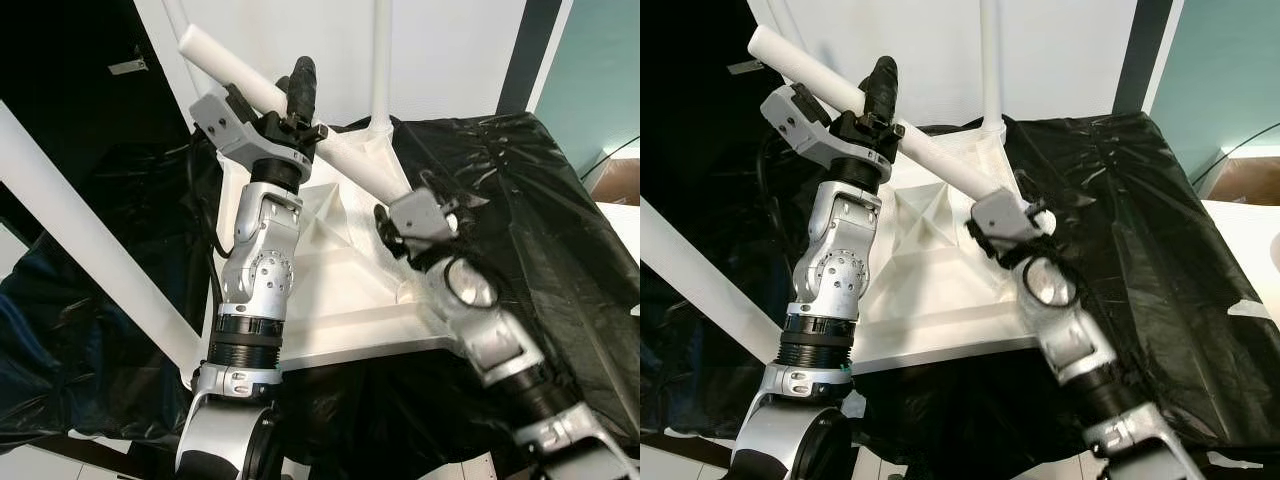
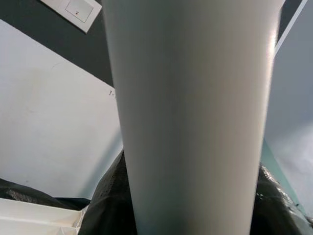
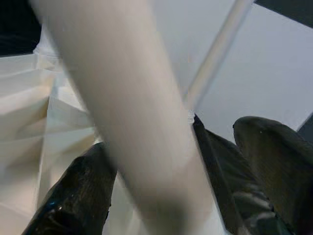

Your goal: Building children table

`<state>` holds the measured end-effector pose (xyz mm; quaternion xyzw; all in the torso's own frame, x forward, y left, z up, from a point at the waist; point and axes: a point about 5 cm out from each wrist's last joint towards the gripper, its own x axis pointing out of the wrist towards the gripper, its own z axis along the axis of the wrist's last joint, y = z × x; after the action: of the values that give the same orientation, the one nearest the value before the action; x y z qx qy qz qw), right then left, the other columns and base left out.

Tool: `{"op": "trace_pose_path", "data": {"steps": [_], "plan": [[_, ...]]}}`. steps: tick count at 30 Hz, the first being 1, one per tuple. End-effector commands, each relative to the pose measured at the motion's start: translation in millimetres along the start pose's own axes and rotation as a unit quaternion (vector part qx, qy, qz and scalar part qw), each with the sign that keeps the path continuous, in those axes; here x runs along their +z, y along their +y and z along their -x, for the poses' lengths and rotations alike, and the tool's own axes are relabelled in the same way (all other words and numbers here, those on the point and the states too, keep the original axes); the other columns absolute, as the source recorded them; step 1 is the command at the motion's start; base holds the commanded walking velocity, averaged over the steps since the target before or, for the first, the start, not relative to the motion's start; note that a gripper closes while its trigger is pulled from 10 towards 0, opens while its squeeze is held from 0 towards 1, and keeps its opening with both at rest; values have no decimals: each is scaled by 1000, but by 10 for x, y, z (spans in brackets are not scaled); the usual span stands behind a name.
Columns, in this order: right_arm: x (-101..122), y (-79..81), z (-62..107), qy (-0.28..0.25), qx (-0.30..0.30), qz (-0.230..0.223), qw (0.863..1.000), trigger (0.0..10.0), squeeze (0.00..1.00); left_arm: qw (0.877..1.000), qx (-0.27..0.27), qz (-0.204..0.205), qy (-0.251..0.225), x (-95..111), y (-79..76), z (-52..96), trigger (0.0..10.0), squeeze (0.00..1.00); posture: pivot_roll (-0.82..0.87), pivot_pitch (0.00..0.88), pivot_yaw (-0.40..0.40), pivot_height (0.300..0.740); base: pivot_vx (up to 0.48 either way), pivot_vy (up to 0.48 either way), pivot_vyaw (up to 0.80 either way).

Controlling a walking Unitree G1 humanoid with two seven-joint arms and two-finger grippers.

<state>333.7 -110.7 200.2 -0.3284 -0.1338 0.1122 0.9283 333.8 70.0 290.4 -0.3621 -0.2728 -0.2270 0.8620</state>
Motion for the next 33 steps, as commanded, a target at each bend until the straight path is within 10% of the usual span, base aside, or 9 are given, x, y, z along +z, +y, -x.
{"op": "trace_pose_path", "data": {"steps": [1, 5, 6, 10, 13, 18, 19, 26, 33], "plan": [[-117, 30, -34, 23, 32, 8, 999, 10000, 0, 999, -29, 27, -8, -37, -106, -8, 0, 0, -120, 0, 124, 740, 0, 0, 0], [-210, 43, -88, 35, 54, 16, 998, 10000, 0, 999, -33, 31, -7, -43, -132, -7, 0, 0, -119, 0, 123, 740, 0, 0, 0], [-208, 63, -100, 30, 74, 5, 997, 0, 0, 999, -36, 30, -4, -48, -147, -4, 0, 0, -110, 0, 119, 740, 0, 0, 0], [-180, 94, -108, 20, 91, -11, 996, 0, 0, 999, -38, 25, 2, -53, -155, -1, 0, 0, -103, 0, 118, 740, 0, 0, 0], [-157, 119, -102, 18, 86, -20, 996, 0, 0, 999, -33, 14, 5, -41, -140, 8, 10000, 0, -85, 0, 116, 740, 0, 0, 0], [-147, 125, -101, 18, 76, -21, 997, 0, 0, 999, -35, 0, 1, -21, -136, 14, 10000, 0, -84, 0, 118, 740, 0, 0, 0], [-125, 84, -118, 15, 30, -11, 999, 0, 0, 1000, -24, -6, -9, 6, -109, 13, 10000, 1000, -87, 0, 123, 740, 0, 0, 0], [-120, -18, -70, -5, -170, 16, 985, 0, 0, 999, 39, -14, -21, 50, 8, -46, 10000, 1000, -103, 0, 132, 740, 0, 0, 0], [-110, 52, 119, -73, -277, 122, 950, 0, 0, 999, 51, 10, -6, 2, 22, -64, 10000, 0, -105, 0, 130, 740, 0, 0, 0]]}}
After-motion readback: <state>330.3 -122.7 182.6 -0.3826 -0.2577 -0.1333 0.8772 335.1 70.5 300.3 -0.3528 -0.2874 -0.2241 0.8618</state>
